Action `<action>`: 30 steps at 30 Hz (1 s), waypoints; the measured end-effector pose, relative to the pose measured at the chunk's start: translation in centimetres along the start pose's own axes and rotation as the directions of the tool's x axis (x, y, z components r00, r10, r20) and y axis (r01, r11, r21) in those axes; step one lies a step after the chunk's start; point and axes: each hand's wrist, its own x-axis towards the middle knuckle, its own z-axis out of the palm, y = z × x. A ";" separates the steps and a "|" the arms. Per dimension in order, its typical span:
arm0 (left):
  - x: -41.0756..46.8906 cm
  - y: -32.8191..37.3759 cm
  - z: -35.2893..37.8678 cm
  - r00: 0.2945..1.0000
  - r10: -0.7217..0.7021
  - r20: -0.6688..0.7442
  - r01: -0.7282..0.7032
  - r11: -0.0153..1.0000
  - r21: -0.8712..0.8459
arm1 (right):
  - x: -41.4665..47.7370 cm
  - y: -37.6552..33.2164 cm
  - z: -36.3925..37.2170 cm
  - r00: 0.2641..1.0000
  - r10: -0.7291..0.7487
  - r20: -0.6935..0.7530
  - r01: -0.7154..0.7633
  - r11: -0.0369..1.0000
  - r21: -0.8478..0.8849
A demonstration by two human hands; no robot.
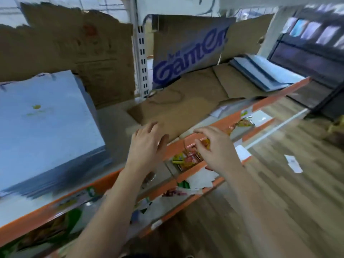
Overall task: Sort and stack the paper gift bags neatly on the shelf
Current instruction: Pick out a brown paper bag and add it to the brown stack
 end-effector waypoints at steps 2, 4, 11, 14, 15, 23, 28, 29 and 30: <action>0.8 0.8 2.0 0.998 -0.047 0.051 0.046 0.999 0.019 | 0.2 2.4 -0.6 1.000 0.018 0.000 -0.018 1.000 0.025; 1.7 0.9 3.6 0.988 -0.131 0.088 0.127 0.991 0.045 | 0.7 4.5 -1.0 0.999 0.036 -0.007 -0.036 0.998 0.045; 7.0 -0.8 7.1 0.796 -0.593 0.116 0.576 0.803 0.155 | 4.7 10.9 -1.6 0.998 0.055 0.018 -0.056 0.998 0.032; 10.0 -1.3 7.9 0.755 -0.654 0.051 0.653 0.756 0.041 | 7.5 13.6 -1.8 0.997 0.064 0.036 -0.064 0.998 0.007; 10.9 -1.4 8.1 0.742 -0.669 0.042 0.669 0.743 0.017 | 8.3 14.5 -1.9 0.997 0.066 0.038 -0.067 0.998 0.005; 15.8 -1.9 8.9 0.653 -0.753 0.079 0.752 0.657 0.047 | 13.9 19.1 -2.0 0.994 0.090 -0.070 -0.082 0.991 0.109; 17.0 -2.1 9.2 0.620 -0.783 0.049 0.780 0.622 0.063 | 16.3 21.2 -1.8 0.994 0.094 -0.054 -0.083 0.979 0.184; 17.2 -2.0 9.1 0.613 -0.789 0.050 0.786 0.615 0.060 | 16.7 21.6 -1.9 0.994 0.089 -0.055 -0.078 0.980 0.186; 17.4 -1.8 9.1 0.607 -0.793 0.056 0.791 0.609 0.062 | 17.2 22.0 -2.1 0.994 0.088 -0.057 -0.076 0.979 0.188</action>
